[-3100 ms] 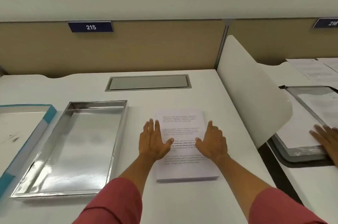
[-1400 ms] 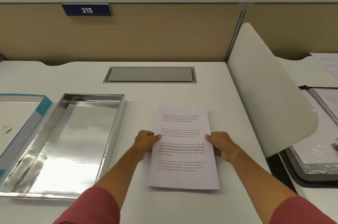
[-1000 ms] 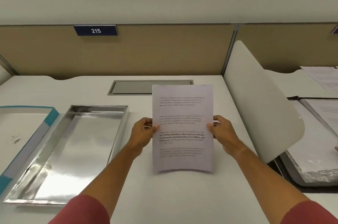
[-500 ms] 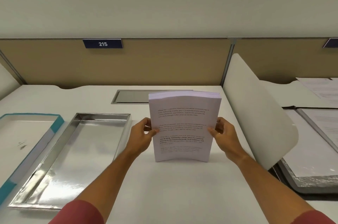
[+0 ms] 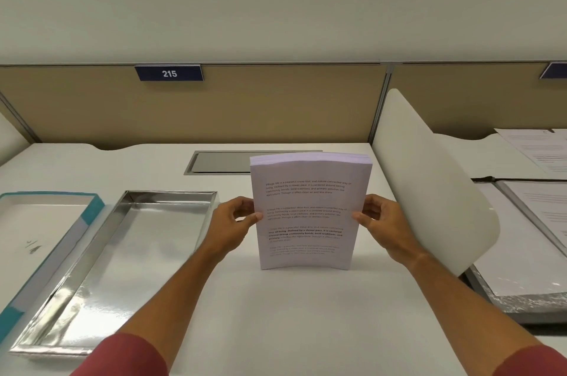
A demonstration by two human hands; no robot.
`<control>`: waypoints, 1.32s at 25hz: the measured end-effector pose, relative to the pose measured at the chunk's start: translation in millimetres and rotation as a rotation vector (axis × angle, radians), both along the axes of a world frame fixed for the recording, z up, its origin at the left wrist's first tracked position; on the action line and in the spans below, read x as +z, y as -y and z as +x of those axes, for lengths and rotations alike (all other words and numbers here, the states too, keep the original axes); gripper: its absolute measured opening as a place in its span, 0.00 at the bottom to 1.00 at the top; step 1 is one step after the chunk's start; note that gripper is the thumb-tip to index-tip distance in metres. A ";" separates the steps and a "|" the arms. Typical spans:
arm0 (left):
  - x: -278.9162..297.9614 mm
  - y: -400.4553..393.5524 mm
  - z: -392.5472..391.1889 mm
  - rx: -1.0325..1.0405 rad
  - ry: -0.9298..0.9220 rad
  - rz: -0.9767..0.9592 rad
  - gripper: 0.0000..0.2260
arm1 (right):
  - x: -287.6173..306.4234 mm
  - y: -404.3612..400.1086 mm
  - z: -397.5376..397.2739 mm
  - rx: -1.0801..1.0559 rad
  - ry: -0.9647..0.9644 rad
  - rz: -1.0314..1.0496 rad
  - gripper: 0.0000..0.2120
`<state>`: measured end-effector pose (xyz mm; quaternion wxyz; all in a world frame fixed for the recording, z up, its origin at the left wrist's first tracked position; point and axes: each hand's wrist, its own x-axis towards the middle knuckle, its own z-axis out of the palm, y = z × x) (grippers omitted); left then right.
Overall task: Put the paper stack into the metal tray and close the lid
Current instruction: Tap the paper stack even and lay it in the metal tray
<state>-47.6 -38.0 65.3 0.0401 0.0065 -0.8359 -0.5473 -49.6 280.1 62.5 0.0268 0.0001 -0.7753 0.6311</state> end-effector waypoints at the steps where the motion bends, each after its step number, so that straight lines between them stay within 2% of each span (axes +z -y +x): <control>1: 1.1 0.4 -1.5 0.006 0.007 0.019 0.08 | -0.4 -1.9 -1.4 0.007 0.004 -0.001 0.09; 12: 5.8 5.3 -5.4 -0.026 0.032 0.107 0.06 | 2.3 -9.5 -4.2 0.073 0.034 0.006 0.08; 20: 3.5 4.8 -2.4 -0.040 -0.021 -0.006 0.11 | 0.7 -9.8 -4.6 0.053 0.011 0.073 0.09; 23: 4.3 1.9 -0.3 -0.020 -0.039 -0.042 0.09 | 1.1 -9.1 -4.0 0.040 0.008 0.090 0.08; 27: 4.0 -0.6 0.2 0.010 -0.034 0.006 0.07 | -0.3 -8.0 -3.7 0.027 0.004 0.081 0.08; 33: 9.6 -1.9 11.5 0.056 -0.022 0.097 0.09 | 8.8 -4.4 -3.6 0.059 -0.008 0.070 0.07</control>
